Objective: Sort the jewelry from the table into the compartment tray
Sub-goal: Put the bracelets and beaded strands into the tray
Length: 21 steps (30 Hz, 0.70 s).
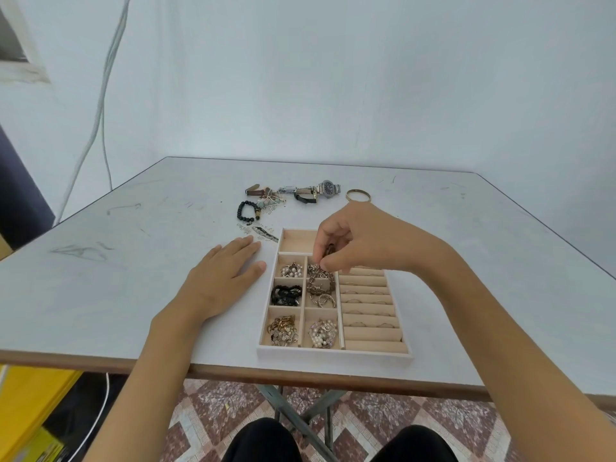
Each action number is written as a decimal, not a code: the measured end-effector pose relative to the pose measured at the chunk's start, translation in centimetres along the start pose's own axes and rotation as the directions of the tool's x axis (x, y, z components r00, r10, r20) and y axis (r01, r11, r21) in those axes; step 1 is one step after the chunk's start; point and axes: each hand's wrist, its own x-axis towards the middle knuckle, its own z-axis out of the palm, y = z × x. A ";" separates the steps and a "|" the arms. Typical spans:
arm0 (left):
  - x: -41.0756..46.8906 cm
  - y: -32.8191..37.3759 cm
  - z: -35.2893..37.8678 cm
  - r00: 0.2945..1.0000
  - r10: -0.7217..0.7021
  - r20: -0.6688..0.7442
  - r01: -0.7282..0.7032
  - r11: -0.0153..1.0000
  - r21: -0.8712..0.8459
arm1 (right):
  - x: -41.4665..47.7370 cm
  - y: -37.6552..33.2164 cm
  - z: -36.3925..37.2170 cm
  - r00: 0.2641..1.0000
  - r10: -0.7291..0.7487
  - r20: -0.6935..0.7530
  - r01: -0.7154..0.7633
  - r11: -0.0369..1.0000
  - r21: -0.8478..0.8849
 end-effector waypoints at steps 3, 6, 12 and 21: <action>0.0 0.0 0.0 1.000 0.000 -0.001 0.000 1.000 0.000 | 0.1 -0.1 0.1 1.000 -0.004 0.006 0.004 0.999 -0.051; -0.1 0.0 0.0 1.000 -0.003 -0.008 0.003 1.000 -0.002 | 0.3 -0.1 0.5 0.999 0.022 0.025 -0.019 0.990 -0.139; 0.2 -0.3 0.2 1.000 0.002 -0.004 -0.002 1.000 -0.002 | 0.9 0.4 0.8 1.000 -0.023 -0.003 0.021 0.963 -0.269; 0.4 -0.7 0.4 1.000 0.006 -0.005 -0.006 1.000 -0.003 | 0.7 0.0 2.4 0.986 -0.163 0.025 0.155 0.873 -0.462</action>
